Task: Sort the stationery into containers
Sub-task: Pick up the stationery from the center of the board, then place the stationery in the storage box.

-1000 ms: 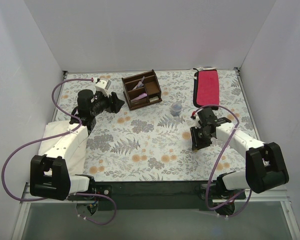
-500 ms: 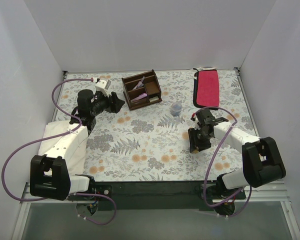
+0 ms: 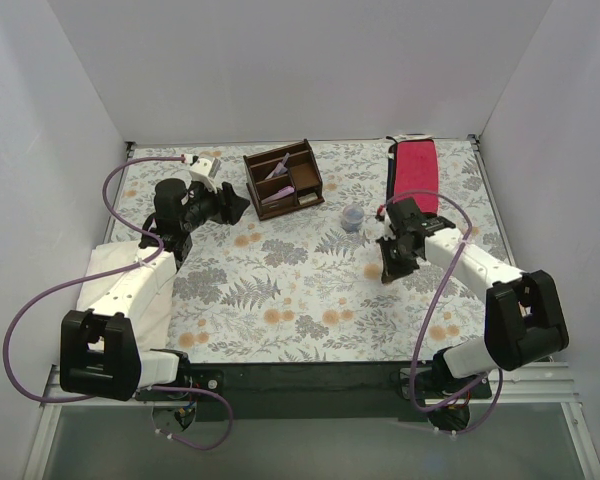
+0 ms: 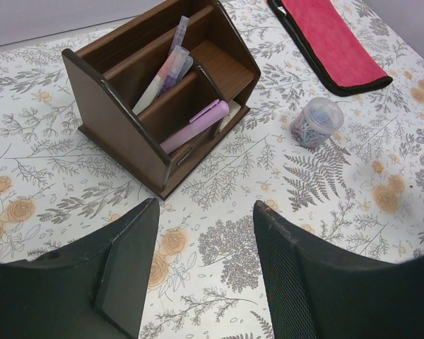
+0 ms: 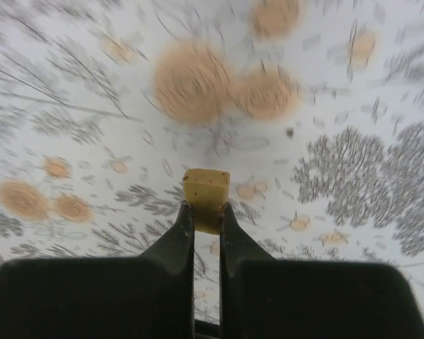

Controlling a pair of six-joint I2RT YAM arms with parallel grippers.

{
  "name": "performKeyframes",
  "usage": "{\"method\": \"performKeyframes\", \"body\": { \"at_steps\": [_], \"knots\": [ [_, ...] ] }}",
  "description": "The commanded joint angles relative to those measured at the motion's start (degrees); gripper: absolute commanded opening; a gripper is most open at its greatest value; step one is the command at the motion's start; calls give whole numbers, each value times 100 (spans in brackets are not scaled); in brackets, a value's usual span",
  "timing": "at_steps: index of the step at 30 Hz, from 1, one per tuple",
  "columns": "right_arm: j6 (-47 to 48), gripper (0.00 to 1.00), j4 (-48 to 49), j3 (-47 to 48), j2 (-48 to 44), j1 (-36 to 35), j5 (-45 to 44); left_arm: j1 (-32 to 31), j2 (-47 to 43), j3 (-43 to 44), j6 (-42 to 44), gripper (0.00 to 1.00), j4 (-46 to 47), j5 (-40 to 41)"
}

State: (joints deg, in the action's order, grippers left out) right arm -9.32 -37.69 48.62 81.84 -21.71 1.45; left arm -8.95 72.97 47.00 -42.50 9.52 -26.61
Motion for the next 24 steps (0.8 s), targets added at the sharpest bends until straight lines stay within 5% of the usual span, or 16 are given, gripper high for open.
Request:
{"method": "performKeyframes", "body": {
  "at_steps": [1,9,14,24],
  "knots": [
    [641,1,340,1524,129,-315,258,16,-73,11,-39,54,252,-2],
    [871,1,1957,2029,973,-957,637,7,182,116,-92,54,376,165],
    [871,1,4189,1554,1367,-1247,523,7,288,256,-30,54,200,323],
    [747,1,5324,2853,3109,-1327,-119,7,420,213,111,54,41,429]
  ]
}}
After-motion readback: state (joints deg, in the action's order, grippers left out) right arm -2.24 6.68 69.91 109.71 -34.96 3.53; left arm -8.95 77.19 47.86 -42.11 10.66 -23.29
